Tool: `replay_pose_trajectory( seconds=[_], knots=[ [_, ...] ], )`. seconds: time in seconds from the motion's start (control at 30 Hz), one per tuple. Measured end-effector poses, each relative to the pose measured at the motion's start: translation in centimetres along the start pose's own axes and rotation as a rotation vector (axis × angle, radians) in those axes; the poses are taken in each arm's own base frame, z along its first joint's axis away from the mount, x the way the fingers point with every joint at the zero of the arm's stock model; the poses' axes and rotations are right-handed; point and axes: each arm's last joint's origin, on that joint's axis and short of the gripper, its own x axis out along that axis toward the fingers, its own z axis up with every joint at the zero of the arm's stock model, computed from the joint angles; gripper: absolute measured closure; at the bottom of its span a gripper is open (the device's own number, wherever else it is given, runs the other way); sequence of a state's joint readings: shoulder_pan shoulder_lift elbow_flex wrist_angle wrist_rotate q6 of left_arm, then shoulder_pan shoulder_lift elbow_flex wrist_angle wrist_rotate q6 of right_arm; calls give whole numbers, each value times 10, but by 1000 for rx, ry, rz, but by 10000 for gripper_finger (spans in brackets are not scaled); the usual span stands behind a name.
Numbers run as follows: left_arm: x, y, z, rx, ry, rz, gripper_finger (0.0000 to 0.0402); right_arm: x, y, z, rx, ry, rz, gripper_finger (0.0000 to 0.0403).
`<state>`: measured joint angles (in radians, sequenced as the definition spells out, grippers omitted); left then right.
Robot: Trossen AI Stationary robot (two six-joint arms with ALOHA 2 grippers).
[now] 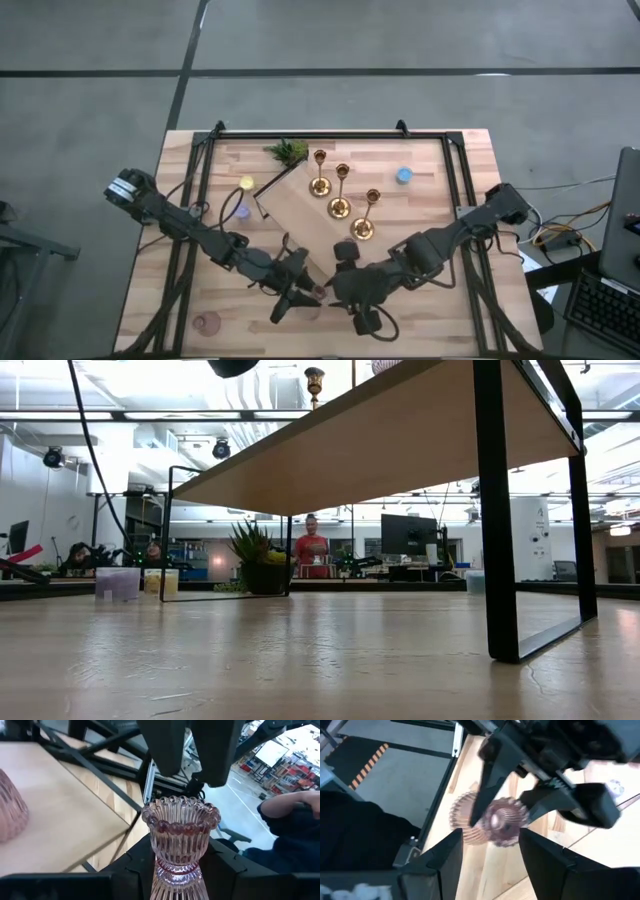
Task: Pick & Place candle stick holders
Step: Put the right pink glass candle holder on the shelf aligned with the other pink glass candle holder
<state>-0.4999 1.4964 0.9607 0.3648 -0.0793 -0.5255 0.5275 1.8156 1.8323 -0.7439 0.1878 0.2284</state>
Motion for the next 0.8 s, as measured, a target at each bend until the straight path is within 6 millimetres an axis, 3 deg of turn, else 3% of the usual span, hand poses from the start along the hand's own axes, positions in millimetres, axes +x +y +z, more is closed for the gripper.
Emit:
replay_pose_trajectory(
  seconds=[0.33, 0.5, 0.8],
  knots=[
    [-10, -1, 13, 137, -112, 125, 269, -12, 33, -2, -40, -28, 65, 223],
    [-15, 5, 20, 226, -180, 300, 269, -11, 50, -12, -73, -36, 13, 238],
    [-16, 26, 25, 343, -236, 631, 269, -19, 77, -24, -91, -67, -24, 320]
  ],
)
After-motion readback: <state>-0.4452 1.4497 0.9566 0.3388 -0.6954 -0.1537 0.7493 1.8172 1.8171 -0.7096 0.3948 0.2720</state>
